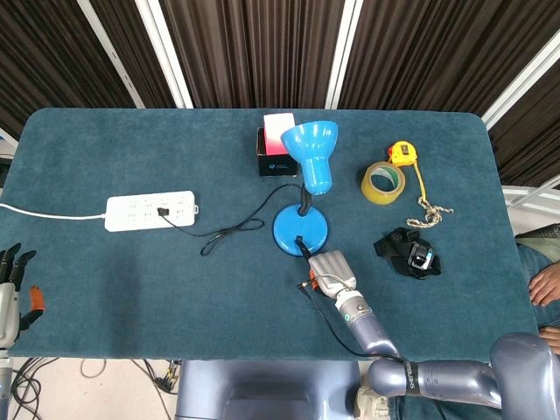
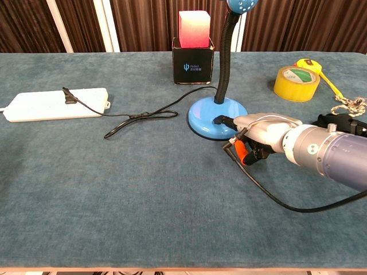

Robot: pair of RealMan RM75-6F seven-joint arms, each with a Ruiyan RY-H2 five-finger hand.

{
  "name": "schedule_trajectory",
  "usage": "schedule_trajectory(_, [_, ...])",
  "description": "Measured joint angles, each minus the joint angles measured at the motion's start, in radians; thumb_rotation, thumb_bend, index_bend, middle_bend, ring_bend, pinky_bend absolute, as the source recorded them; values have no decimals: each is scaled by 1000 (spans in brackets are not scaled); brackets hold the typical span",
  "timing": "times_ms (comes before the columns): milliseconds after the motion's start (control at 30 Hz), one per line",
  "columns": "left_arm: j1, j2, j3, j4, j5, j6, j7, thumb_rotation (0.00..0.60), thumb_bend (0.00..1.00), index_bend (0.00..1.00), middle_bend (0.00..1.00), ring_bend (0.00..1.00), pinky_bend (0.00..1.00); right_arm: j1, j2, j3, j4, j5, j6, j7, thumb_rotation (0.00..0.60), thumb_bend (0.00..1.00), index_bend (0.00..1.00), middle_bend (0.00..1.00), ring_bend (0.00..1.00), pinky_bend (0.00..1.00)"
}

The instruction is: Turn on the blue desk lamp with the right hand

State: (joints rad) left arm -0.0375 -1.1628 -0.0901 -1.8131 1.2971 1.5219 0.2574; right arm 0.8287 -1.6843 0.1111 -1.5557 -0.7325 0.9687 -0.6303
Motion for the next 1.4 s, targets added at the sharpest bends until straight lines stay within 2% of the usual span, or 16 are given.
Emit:
schedule_trajectory(267, [0,1,0,1,0,0,-2,600,638,145,23,0,0,4,-8,1,8,3,10,-7,600,847,22,702,759,1000])
schedule_trajectory(500, [0,1,0,-1,-3,-1,-1,600,637,144,23,0,0,-1,12,27,-23,-10,55,-1,600,847,22,696,752,1000])
schedule_trajectory(800, [0,2,-3,1,-6,1,-1,600,637,144,22,0,0,-13,92,63,-105,-17,141,-23,600,831,22,567,675,1000])
schedule_trajectory(867, [0,1,-3,2,-7,1,1,600,637,145,22,0,0,-20,119,61,-134,-18,168,-40,600,767,19,526,642,1000])
schedule_trajectory(1000, [0,0,-5,2,-7,3,1,600,637,145,23,0,0,-48,212,39,-233,-9,199,-71,600,572,0,422,531,1000])
schedule_trajectory(1067, [0,-1,-4,1,-5,4,2,600,637,145,22,0,0,-65,269,20,-283,-8,208,-80,600,495,0,325,427,1000])
schedule_trajectory(1167, [-1,-3,-1,0,1,4,10,600,637,145,22,0,0,-114,378,-26,-364,-32,235,-74,600,460,0,201,283,1000])
schedule_trajectory(1233, [-2,-5,0,-1,4,5,14,600,637,145,22,0,0,-163,446,-62,-403,-94,269,-43,600,429,0,151,210,1000])
schedule_trajectory(1333, [-3,-8,1,-2,2,3,20,600,637,145,23,0,0,-218,480,-101,-414,-193,314,9,600,354,0,100,135,1000])
schedule_trajectory(1400, [-5,-10,1,-3,0,0,25,600,637,145,23,0,0,-275,504,-140,-407,-304,370,70,600,308,0,85,106,1000])
